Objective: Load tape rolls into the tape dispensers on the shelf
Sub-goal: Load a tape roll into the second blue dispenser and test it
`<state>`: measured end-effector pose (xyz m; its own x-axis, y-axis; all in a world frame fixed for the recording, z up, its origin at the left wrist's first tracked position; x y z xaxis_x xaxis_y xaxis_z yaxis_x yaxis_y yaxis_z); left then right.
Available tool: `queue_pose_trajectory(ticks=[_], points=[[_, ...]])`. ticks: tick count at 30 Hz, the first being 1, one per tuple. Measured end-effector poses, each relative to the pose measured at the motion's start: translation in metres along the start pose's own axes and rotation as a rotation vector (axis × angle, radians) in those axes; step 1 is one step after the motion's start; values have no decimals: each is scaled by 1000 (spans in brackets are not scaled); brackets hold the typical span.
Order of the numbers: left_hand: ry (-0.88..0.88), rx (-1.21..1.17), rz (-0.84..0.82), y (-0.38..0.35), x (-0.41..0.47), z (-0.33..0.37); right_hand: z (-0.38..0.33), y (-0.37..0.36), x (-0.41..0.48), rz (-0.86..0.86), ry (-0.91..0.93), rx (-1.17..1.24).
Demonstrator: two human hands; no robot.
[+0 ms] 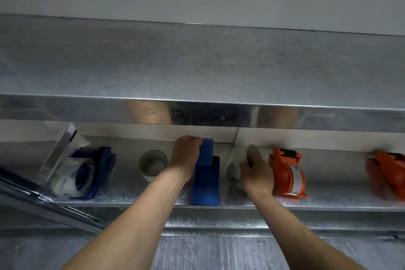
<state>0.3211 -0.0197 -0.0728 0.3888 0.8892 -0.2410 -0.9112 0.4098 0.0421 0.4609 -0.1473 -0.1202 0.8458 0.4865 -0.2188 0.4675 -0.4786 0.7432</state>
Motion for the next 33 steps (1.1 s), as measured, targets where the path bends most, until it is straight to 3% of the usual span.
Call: queue_pose_trajectory(ticks=[3, 10, 33], points=[[-12, 4, 5, 0, -1, 0, 10, -3, 2, -14, 155, -296], [-23, 13, 24, 0, -3, 0, 20, -12, -9, -89, 227, -564], [-9, 67, -12, 15, -16, 9, -4, -13, -26, 102, 269, -247]])
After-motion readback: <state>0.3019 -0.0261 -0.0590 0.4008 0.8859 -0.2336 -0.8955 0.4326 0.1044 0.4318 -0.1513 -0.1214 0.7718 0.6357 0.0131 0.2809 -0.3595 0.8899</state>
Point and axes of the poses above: each hand's wrist, its own x-axis towards the middle knuckle, its own y-axis out of the back of the hand, z = x × y, the point moved 1 cm from there along x, towards the middle knuckle, and after that the axes turned 11 degrees about -y, right-handed, at the moved point
